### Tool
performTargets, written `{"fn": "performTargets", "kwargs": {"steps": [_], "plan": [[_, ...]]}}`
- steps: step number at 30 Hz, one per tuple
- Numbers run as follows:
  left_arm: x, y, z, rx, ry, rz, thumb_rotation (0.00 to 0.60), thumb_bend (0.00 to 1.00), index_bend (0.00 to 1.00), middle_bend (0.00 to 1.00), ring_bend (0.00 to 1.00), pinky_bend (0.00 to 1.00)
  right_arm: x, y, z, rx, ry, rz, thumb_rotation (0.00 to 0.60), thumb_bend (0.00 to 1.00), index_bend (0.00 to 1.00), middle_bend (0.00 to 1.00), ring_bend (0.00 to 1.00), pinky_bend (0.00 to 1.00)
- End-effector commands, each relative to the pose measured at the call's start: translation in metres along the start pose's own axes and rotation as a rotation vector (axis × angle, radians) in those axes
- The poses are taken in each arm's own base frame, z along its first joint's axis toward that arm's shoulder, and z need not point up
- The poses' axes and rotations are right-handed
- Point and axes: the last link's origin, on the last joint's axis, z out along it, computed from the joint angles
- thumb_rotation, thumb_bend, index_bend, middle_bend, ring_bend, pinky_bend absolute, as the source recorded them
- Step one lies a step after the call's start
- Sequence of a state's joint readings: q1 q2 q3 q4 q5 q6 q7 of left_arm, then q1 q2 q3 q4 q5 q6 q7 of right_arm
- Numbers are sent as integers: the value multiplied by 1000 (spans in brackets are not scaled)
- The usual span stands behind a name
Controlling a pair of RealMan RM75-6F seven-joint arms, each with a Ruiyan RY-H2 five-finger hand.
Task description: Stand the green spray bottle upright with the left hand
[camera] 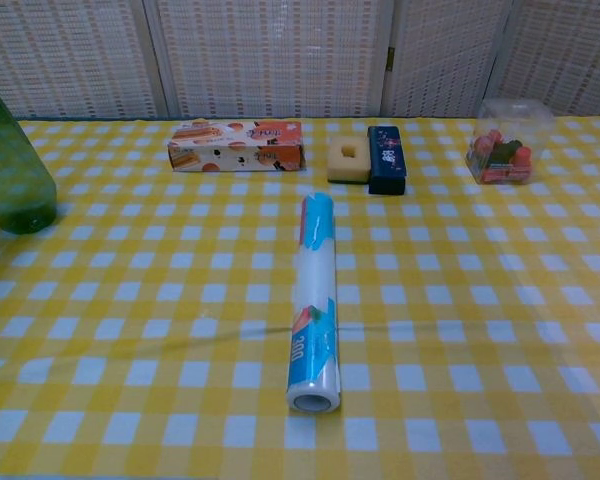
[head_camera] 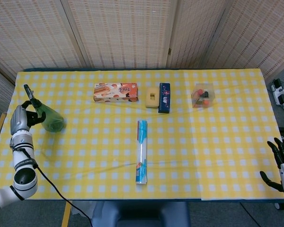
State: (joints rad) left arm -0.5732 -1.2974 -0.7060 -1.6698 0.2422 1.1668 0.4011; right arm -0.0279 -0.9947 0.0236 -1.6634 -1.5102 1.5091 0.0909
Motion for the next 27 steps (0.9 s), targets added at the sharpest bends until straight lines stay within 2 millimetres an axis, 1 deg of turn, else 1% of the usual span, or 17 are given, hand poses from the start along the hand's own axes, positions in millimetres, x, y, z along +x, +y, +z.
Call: {"fn": "performTargets", "kwargs": {"steps": [1, 4, 5, 8, 11, 16, 18, 20, 23, 27], "plan": [[1, 0, 2, 3, -5, -3, 600, 533, 853, 1000, 1000, 1000, 0, 0, 0, -1, 3, 0, 600, 328, 0, 0, 0, 0], [0, -2, 4, 9, -6, -2, 600, 533, 848, 1000, 1000, 1000, 1, 0, -1, -2, 5, 0, 600, 329, 0, 0, 0, 0], [0, -2, 4, 8, -7, -7, 600, 532, 832, 1000, 1000, 1000, 0, 0, -1, -1, 4, 0, 600, 329, 0, 0, 0, 0], [1, -3, 6, -3, -9, -18, 600, 523, 730, 1000, 1000, 1000, 0, 0, 0, -1, 1, -1, 600, 329, 0, 0, 0, 0], [3, -4, 5, -17, -13, -22, 600, 498, 665, 1000, 1000, 1000, 0, 0, 0, -3, 2, -1, 600, 330, 0, 0, 0, 0], [3, -7, 2, -35, -23, -13, 600, 475, 640, 1000, 1000, 1000, 0, 0, 0, -5, 1, 0, 600, 329, 0, 0, 0, 0], [3, -8, 2, -34, -29, -16, 600, 444, 596, 1000, 1000, 1000, 0, 0, -1, -4, 1, -1, 600, 329, 0, 0, 0, 0], [3, -9, 2, -32, -36, -18, 600, 387, 520, 1000, 1000, 1000, 0, -1, -2, -2, 4, -2, 600, 329, 0, 0, 0, 0], [4, -12, 3, -26, -46, -21, 600, 315, 432, 1000, 1000, 1000, 1, -1, -2, -3, 7, -2, 600, 329, 0, 0, 0, 0], [6, -13, 4, -30, -48, -28, 600, 258, 367, 1000, 1000, 1000, 0, -1, -2, -4, 7, -4, 600, 329, 0, 0, 0, 0]]}}
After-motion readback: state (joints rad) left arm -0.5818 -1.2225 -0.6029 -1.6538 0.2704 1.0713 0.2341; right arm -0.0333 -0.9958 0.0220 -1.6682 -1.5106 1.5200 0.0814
